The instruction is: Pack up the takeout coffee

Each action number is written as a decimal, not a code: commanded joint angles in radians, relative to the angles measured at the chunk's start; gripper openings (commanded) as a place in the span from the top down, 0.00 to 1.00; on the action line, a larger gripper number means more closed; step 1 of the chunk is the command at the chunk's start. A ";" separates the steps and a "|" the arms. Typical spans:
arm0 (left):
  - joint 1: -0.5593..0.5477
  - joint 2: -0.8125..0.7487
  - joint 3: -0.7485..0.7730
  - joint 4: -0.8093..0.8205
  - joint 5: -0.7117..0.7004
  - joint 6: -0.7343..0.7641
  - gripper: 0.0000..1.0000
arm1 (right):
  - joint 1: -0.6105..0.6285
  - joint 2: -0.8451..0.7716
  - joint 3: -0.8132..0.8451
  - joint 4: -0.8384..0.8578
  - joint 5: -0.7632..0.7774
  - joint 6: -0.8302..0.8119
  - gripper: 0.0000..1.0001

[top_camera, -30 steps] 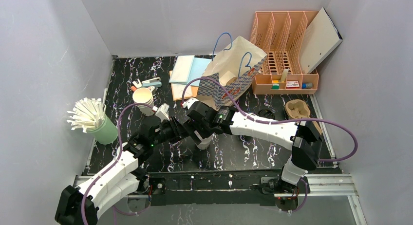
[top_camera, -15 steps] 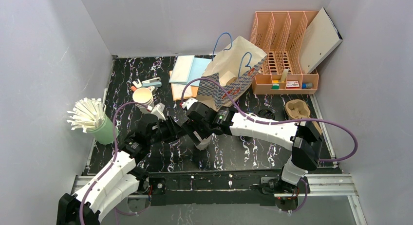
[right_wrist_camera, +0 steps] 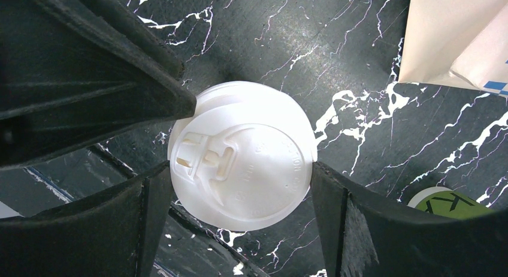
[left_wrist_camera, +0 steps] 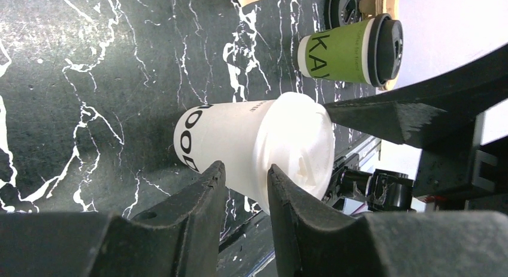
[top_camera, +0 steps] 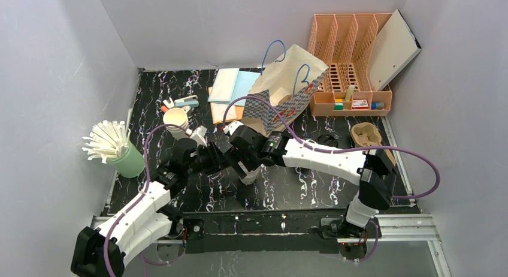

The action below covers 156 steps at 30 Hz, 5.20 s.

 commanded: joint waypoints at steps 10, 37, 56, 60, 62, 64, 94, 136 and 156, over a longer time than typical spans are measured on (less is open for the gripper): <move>0.005 0.080 -0.048 0.015 0.000 0.034 0.81 | 0.013 0.055 -0.026 -0.102 -0.083 -0.010 0.13; 0.005 0.024 0.107 -0.198 -0.090 0.118 0.71 | 0.001 0.010 -0.032 -0.081 -0.088 -0.030 0.08; 0.005 0.018 0.153 -0.205 -0.070 0.132 0.70 | 0.001 -0.004 0.041 -0.089 -0.034 -0.048 0.02; 0.005 0.023 0.167 -0.212 -0.071 0.143 0.68 | 0.001 0.000 0.070 -0.099 -0.019 -0.051 0.02; 0.005 0.028 0.175 -0.217 -0.069 0.149 0.67 | 0.001 0.001 0.080 -0.100 -0.017 -0.050 0.02; 0.004 0.031 0.181 -0.221 -0.068 0.153 0.66 | 0.001 0.002 0.087 -0.099 -0.017 -0.051 0.02; -0.060 0.140 0.373 -0.227 0.046 0.694 0.02 | -0.291 -0.590 -0.425 0.220 -0.273 0.359 0.25; -0.233 0.407 0.495 -0.362 0.209 1.211 0.15 | -0.300 -0.569 -0.842 0.806 -0.522 0.708 0.57; -0.233 0.432 0.479 -0.366 0.197 1.190 0.20 | -0.291 -0.505 -0.862 0.846 -0.518 0.712 0.63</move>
